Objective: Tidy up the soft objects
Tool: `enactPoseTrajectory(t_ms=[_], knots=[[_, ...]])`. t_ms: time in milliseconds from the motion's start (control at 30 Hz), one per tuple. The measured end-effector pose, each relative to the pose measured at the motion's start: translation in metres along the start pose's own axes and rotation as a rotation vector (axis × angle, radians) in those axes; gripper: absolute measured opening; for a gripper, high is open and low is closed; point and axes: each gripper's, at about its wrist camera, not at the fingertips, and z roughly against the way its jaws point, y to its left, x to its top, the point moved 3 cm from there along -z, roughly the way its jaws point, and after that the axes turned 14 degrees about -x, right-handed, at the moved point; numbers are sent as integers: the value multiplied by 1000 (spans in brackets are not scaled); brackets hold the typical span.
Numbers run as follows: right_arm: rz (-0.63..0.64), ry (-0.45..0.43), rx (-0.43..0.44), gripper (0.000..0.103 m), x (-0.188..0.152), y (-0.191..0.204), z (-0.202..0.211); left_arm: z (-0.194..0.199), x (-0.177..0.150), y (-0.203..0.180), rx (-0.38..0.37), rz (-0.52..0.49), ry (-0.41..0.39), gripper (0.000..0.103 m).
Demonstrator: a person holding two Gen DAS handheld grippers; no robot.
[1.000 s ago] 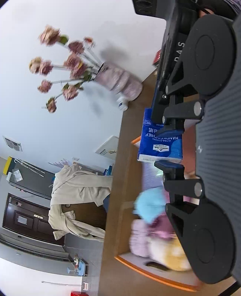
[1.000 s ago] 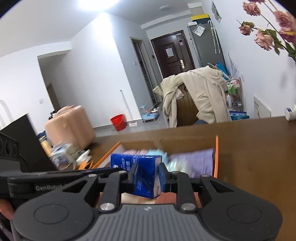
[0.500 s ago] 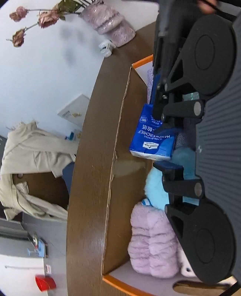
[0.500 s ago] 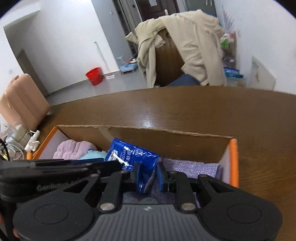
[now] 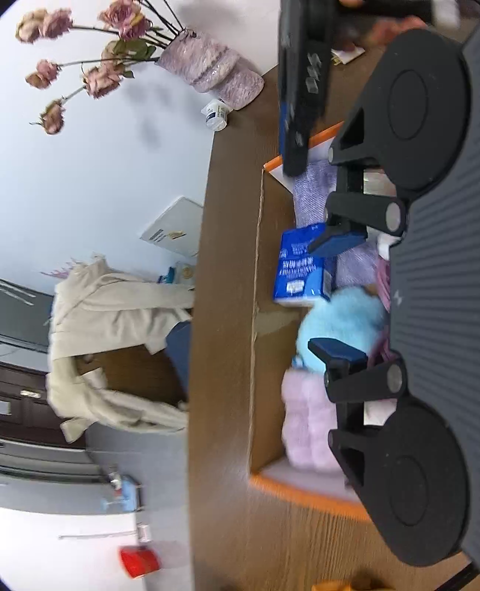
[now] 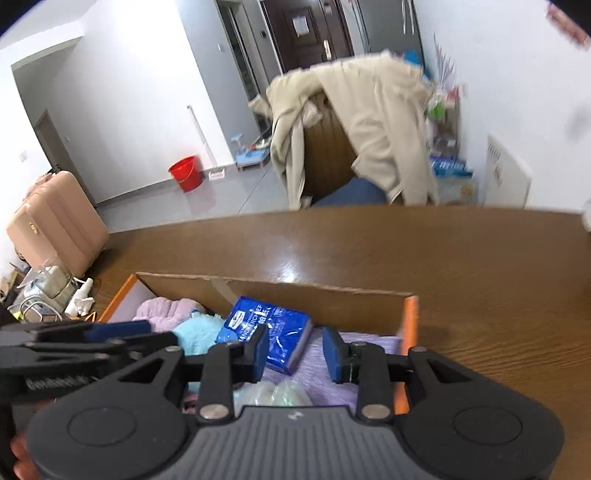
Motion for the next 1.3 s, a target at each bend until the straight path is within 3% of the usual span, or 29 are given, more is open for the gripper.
enactPoseTrajectory(t_ms=[133, 233, 333, 467, 733, 1100, 1300], knots=[[27, -70, -78, 45, -9, -18, 56, 51, -11, -1, 68, -66, -44, 63], [42, -118, -126, 56, -25, -31, 95, 86, -20, 1, 124, -98, -78, 71], [51, -154, -175, 64, -42, -33, 119, 109, -27, 0, 157, -113, -103, 80], [41, -192, -175, 76, -65, -24, 135, 129, -43, -8, 209, -123, -183, 94], [25, -395, -238, 85, -122, 8, 180, 166, -104, -35, 246, -222, -333, 100], [10, -524, -226, 86, -243, 45, 229, 234, -228, -73, 228, -268, -445, 103], [12, -573, -234, 89, -315, 65, 253, 273, -300, -68, 222, -139, -514, 103]])
